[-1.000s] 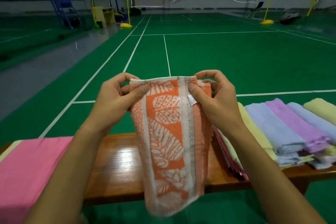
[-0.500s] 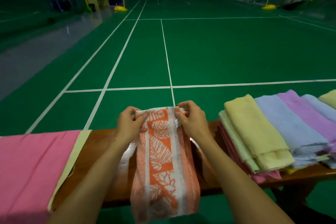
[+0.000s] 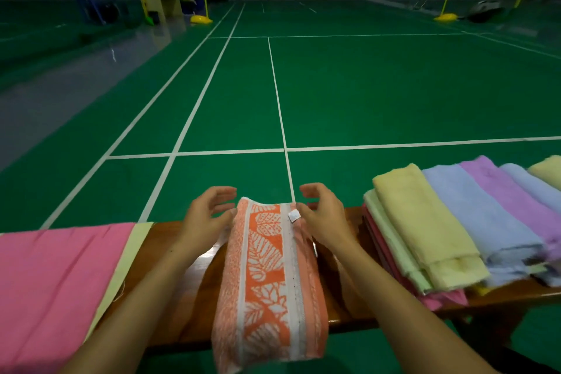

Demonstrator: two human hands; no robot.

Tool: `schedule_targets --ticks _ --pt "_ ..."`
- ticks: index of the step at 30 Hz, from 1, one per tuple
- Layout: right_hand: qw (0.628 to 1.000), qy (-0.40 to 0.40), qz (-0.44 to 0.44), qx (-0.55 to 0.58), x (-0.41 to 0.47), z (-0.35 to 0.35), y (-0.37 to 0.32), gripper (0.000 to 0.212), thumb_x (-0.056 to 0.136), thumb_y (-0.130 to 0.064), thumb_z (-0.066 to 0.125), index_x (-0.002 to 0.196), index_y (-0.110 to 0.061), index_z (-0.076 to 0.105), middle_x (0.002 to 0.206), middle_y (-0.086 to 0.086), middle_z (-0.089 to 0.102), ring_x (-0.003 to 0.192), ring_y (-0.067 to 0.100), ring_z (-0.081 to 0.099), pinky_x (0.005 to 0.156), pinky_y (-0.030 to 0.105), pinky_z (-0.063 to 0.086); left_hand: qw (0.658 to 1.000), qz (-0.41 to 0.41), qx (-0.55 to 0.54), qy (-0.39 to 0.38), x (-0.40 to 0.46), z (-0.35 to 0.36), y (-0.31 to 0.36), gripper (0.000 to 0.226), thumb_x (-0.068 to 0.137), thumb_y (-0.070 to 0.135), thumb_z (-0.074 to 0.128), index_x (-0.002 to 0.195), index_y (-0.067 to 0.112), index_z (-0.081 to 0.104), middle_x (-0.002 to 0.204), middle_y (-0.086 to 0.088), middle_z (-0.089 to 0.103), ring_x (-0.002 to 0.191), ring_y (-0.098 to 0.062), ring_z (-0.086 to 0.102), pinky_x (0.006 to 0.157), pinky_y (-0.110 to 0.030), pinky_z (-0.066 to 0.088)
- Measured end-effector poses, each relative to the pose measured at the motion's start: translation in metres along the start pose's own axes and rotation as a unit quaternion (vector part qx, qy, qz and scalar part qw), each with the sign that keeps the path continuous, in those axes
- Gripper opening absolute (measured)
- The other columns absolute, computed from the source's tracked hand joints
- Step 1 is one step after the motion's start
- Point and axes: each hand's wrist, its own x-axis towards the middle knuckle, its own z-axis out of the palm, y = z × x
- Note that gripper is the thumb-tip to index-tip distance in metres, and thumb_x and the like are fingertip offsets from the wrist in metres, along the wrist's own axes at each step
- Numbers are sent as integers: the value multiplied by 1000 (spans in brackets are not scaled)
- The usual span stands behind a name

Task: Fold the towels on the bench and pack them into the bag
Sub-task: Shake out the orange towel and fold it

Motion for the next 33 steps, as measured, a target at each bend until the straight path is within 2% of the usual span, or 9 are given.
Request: schedule_targets --ticks 3,7,11,15,19,23,26,29,33 --pt "996 -50 26 68 -25 -13 5 24 94 -17 76 116 -23 68 106 -5 72 90 17 72 83 49 63 998 17 19 -50 -27 -7 6 34 96 2 72 127 16 66 127 6 71 113 -9 70 103 -37 57" --pt "988 -113 27 106 -62 -29 15 27 95 -13 76 119 -20 66 107 5 70 90 24 74 71 52 66 992 36 86 -87 -68 -15 5 31 98 15 73 127 24 66 124 14 70 113 0 67 97 -29 58" --pt "970 -190 37 144 -95 -42 18 32 93 -9 78 121 -17 65 112 10 70 90 24 76 72 42 65 986 41 103 -128 -100 -20 -1 27 97 21 75 122 30 69 120 22 70 113 0 68 90 -32 62" --pt "956 -248 50 147 -108 -35 24 38 85 -4 84 118 -13 65 108 10 75 95 28 76 84 52 64 961 65 193 -187 -114 -18 -18 26 97 40 73 122 43 65 124 32 66 115 6 64 81 -28 61" --pt "966 -245 -3 87 -100 -24 30 35 81 -20 86 109 -29 68 107 -1 76 99 17 75 93 48 62 938 58 254 -230 -111 -11 -24 39 93 59 70 129 51 58 131 38 56 109 13 63 76 -19 61" --pt "968 -245 -38 42 -85 -19 33 27 85 -26 84 106 -30 68 113 -12 71 105 8 70 95 37 61 924 62 304 -224 -94 -7 -25 42 93 60 69 129 53 51 141 42 42 108 17 56 72 -14 57" --pt "965 -252 -57 54 -77 -18 36 22 87 -28 85 102 -29 69 127 -16 65 114 2 66 94 23 56 926 68 311 -204 -78 -5 -30 37 93 59 70 123 53 51 154 35 38 122 6 55 82 -21 59" --pt "963 -260 -67 39 -72 -21 36 20 85 -41 85 97 -35 70 140 -15 57 126 -2 58 103 20 50 921 98 335 -175 -67 -2 -34 27 91 60 71 113 54 57 161 26 39 147 -4 39 116 -46 46" --pt "956 -262 -123 -43 -71 -34 32 22 84 -48 85 99 -37 73 136 -21 57 130 -1 50 109 30 47 928 117 311 -168 -66 -4 -31 23 86 61 77 102 51 64 145 29 50 139 4 38 117 -43 41"
